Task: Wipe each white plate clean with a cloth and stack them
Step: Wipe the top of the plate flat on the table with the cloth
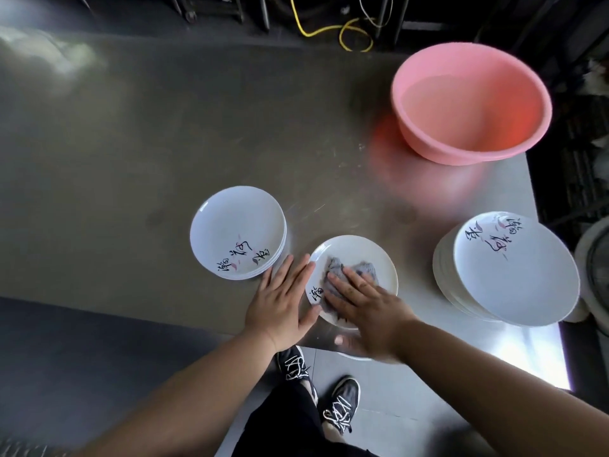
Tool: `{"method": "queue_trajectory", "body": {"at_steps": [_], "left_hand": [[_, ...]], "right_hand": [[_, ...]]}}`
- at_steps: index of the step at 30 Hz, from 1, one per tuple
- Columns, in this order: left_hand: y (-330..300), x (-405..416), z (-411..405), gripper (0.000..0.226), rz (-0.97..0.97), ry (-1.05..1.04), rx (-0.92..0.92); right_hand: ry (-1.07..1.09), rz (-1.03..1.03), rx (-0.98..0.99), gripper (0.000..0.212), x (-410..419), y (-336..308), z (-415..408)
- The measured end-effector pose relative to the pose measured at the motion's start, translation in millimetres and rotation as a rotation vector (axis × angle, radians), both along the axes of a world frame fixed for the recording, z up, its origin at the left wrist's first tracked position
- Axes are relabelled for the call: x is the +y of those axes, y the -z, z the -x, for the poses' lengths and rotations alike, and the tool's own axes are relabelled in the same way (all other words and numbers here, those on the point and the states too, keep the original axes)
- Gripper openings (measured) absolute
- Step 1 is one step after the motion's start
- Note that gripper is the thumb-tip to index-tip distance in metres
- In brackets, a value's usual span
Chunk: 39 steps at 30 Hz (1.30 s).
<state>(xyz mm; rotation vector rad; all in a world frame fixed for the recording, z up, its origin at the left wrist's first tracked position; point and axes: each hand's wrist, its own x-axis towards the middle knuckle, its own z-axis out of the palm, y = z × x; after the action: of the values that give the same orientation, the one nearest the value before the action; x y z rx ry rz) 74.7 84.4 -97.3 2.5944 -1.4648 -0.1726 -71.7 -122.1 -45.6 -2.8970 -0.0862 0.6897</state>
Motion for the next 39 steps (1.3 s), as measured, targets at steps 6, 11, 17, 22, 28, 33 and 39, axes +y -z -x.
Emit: {"method": "queue_trajectory", "body": {"at_steps": [6,11,17,22,28,33,39], "left_hand": [[-2.8,-0.3,0.1,0.084,-0.007,-0.014,0.005],[-3.6,-0.9,-1.1,0.081,-0.009,-0.009,0.0],[-4.3,-0.6,-0.6,0.081,-0.011,-0.012,0.0],[-4.9,-1.0,-0.2,0.082,-0.027,-0.018,-0.007],[-4.1,-1.8,-0.4,0.082,-0.039,-0.033,-0.002],[-2.9,-1.0,-0.7,0.081,-0.022,-0.043,-0.004],[-1.8,-2.3,-1.6,0.081,0.006,-0.048,-0.001]], "right_hand": [[0.235,0.016,0.057,0.096,-4.2,-9.0,-19.3],[0.029,0.016,-0.026,0.092,21.5,-13.9,29.1],[0.273,0.126,0.071,0.094,-12.8,-9.3,-10.4],[0.148,0.058,0.064,0.099,15.6,-15.1,30.0],[0.154,0.109,0.046,0.091,-6.9,-14.2,22.5],[0.307,0.129,0.097,0.092,-8.4,-11.5,12.0],[0.268,0.011,-0.018,0.085,30.9,-18.4,61.6]]}}
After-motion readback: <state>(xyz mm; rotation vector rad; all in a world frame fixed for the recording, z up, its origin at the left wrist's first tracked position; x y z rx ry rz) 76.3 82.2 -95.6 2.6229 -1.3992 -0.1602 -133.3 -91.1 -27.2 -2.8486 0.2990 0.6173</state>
